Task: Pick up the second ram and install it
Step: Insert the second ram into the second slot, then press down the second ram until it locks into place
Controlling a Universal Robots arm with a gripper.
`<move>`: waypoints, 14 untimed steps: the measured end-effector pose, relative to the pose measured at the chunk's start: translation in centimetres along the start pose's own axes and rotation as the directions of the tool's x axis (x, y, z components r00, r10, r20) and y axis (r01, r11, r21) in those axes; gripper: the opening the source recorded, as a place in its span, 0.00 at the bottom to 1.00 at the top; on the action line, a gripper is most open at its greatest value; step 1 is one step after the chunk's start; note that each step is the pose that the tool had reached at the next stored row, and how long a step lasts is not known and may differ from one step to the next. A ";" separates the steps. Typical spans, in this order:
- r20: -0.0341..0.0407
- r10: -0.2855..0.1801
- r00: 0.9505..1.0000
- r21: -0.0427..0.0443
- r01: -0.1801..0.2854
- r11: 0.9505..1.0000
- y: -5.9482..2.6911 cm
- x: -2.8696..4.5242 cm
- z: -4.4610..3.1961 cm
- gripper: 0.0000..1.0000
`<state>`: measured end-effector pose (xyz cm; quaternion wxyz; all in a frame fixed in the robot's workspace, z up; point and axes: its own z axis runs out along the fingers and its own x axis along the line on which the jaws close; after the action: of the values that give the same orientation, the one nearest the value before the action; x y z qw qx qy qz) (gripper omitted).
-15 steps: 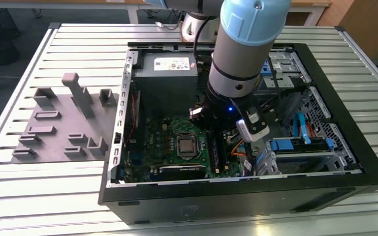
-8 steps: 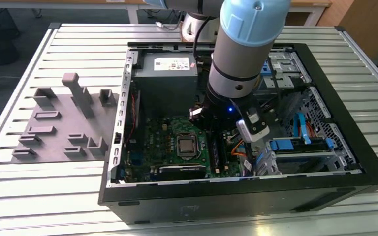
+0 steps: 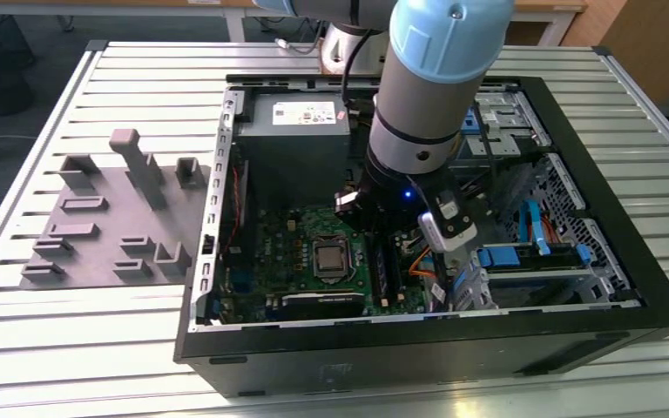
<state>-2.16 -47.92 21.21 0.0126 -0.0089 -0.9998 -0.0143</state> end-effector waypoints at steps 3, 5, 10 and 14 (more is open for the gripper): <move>0.000 -0.002 1.000 0.000 0.002 1.000 0.02 0.00 -0.02 0.14; 0.000 -0.003 1.000 0.000 0.003 1.000 0.03 0.00 -0.02 0.14; 0.000 -0.004 1.000 -0.001 0.004 1.000 0.02 0.00 0.17 0.14; 0.000 -0.005 1.000 -0.002 0.005 1.000 0.02 -0.01 0.25 0.14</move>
<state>-2.17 -47.89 20.96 0.0128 -0.0065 -0.9998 -0.0152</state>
